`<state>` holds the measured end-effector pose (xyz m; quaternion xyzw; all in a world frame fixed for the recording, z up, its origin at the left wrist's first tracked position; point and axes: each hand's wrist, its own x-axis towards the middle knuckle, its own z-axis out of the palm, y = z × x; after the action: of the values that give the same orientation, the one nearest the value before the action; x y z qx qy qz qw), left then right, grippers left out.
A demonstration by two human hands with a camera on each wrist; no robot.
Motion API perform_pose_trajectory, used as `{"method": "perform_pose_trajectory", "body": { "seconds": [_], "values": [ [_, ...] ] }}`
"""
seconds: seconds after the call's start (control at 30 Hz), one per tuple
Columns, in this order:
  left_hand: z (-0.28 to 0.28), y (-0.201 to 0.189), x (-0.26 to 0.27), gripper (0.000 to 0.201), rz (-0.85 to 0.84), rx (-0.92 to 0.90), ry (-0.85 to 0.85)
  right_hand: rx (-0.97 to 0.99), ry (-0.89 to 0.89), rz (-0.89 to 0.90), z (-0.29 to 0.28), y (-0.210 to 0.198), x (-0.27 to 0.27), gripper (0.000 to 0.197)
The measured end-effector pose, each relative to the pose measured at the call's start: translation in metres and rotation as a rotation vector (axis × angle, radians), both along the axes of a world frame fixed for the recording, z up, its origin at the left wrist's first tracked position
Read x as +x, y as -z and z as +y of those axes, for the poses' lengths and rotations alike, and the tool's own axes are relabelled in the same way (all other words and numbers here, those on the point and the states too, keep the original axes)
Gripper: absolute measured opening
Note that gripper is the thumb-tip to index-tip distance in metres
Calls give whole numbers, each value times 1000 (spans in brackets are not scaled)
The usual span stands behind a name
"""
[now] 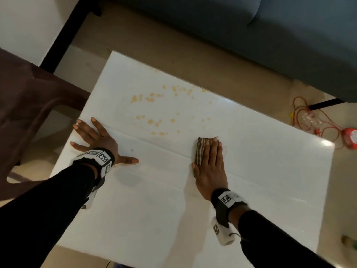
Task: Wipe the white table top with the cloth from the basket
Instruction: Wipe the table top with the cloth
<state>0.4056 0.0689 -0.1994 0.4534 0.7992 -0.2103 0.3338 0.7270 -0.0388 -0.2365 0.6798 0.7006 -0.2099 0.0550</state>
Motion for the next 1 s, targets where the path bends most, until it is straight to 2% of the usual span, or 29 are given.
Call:
{"method": "perform_pose_trajectory", "body": {
  "seconds": [0.1, 0.17, 0.27, 0.33, 0.43, 0.53, 0.6, 0.67, 0.8, 1.0],
  "values": [
    [2, 2, -2, 201, 12, -25, 12, 15, 3, -13, 36, 5, 7, 78],
    [2, 6, -3, 202, 16, -37, 5, 32, 20, -75, 85, 17, 7, 79],
    [-1, 10, -4, 203, 20, -6, 18, 41, 191, -114, 163, 24, 6, 85],
    [1, 13, -5, 204, 37, 11, 26, 29, 272, -103, 193, 22, 4, 84],
    [0, 14, -5, 204, 46, 10, 12, 56, 286, -78, 180, 22, -2, 80],
    [0, 12, -4, 203, 54, 36, 45, 66, 220, -111, 102, 22, -27, 79],
    [1, 7, -4, 202, 47, 52, 34, 31, 191, -70, 48, 11, -52, 78],
    [6, 5, -6, 202, 52, 31, 47, 48, 194, -61, 25, 7, -68, 79],
    [8, 6, -4, 202, 61, -22, 59, 14, 260, -68, 66, 10, -60, 84],
    [6, 3, -7, 200, 93, -11, 74, 48, 374, -120, 208, 22, -39, 86]
  ]
}}
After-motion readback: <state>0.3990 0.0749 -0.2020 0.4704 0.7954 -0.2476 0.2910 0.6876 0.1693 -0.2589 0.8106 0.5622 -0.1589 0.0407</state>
